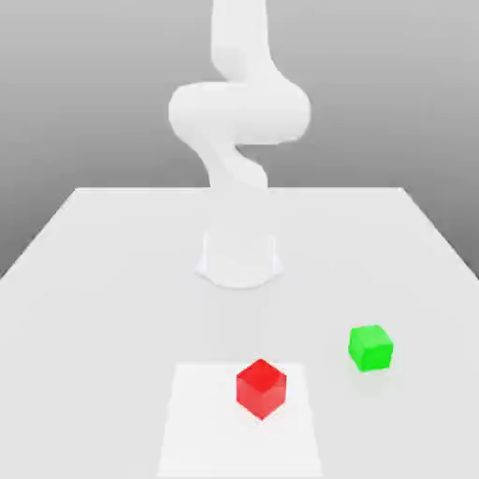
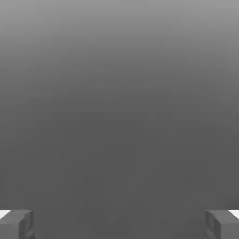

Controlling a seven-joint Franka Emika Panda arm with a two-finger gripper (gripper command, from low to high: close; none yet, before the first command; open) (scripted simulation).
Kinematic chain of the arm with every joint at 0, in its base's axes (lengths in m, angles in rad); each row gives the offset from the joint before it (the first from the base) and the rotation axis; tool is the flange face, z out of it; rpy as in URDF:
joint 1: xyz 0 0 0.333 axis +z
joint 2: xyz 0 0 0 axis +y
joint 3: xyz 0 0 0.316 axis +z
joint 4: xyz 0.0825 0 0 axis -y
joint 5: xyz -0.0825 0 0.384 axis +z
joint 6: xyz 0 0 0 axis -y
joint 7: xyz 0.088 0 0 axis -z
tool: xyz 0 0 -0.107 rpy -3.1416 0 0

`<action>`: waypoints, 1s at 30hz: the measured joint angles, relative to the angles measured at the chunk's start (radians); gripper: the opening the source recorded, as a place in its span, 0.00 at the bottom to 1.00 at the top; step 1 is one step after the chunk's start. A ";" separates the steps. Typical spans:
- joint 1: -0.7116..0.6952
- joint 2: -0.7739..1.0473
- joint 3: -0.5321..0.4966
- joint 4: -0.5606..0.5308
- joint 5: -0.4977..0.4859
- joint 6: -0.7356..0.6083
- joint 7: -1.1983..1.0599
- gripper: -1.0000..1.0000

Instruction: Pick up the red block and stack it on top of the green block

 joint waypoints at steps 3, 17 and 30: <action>-0.054 0.115 0.067 -0.068 -0.020 0.068 0.136 0.50; -0.181 0.643 0.230 -0.381 -0.046 0.384 0.712 0.50; -0.065 0.970 0.083 -0.395 -0.202 0.642 0.925 0.00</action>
